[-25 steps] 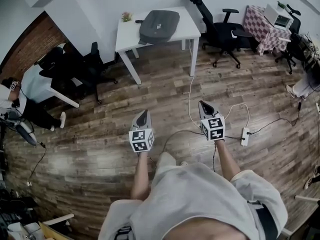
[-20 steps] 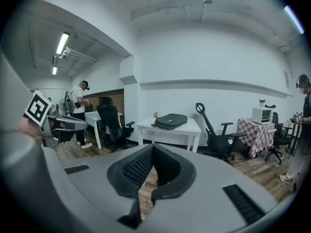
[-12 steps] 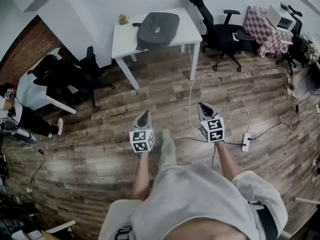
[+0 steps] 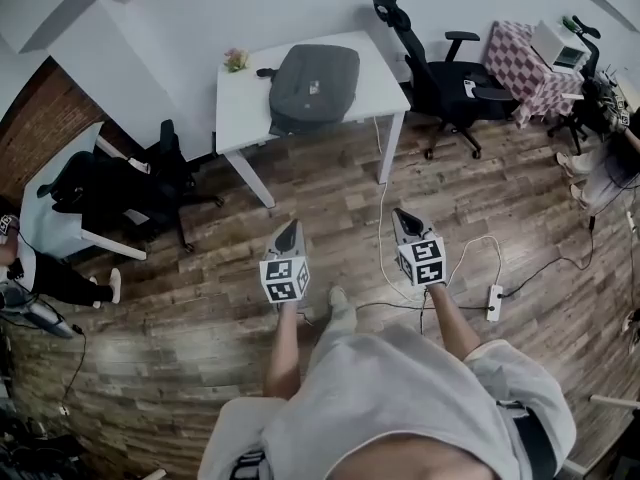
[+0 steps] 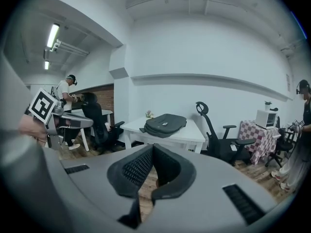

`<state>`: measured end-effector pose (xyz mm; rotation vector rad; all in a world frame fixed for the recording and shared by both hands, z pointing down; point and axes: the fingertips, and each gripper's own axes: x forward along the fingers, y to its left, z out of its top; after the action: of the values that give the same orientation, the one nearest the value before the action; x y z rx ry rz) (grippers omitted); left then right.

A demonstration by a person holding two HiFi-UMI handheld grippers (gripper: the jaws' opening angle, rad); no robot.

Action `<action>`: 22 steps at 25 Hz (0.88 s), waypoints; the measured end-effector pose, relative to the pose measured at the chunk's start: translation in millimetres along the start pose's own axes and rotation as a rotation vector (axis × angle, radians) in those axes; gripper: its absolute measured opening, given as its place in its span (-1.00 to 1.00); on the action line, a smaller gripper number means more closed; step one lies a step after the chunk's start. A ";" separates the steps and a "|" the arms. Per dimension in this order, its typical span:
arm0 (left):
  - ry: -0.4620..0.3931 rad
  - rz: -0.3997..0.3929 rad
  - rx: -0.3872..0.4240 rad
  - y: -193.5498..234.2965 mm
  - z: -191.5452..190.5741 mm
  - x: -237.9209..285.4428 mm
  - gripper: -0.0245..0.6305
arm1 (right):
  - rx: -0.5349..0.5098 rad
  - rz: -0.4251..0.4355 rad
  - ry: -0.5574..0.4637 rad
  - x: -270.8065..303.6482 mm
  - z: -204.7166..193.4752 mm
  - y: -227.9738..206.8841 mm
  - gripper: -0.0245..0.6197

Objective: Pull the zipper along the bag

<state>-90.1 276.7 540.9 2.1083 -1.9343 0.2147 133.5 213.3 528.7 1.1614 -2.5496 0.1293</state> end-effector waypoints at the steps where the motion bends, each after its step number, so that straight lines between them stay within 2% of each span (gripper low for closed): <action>1: -0.003 -0.003 0.002 8.7 7.0 12.0 -0.85 | -0.002 -0.002 -0.002 13.3 7.1 -2.9 -0.88; 13: -0.014 -0.057 0.025 90.4 62.3 139.0 -0.85 | 0.003 -0.054 -0.007 150.0 59.4 -38.5 -0.88; 22: 0.010 -0.108 0.039 101.9 70.8 199.0 -0.85 | 0.010 -0.076 0.036 196.1 54.0 -59.7 -0.88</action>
<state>-177.2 58.9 541.1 2.2250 -1.8183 0.2419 44.1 21.5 540.9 1.2469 -2.4722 0.1428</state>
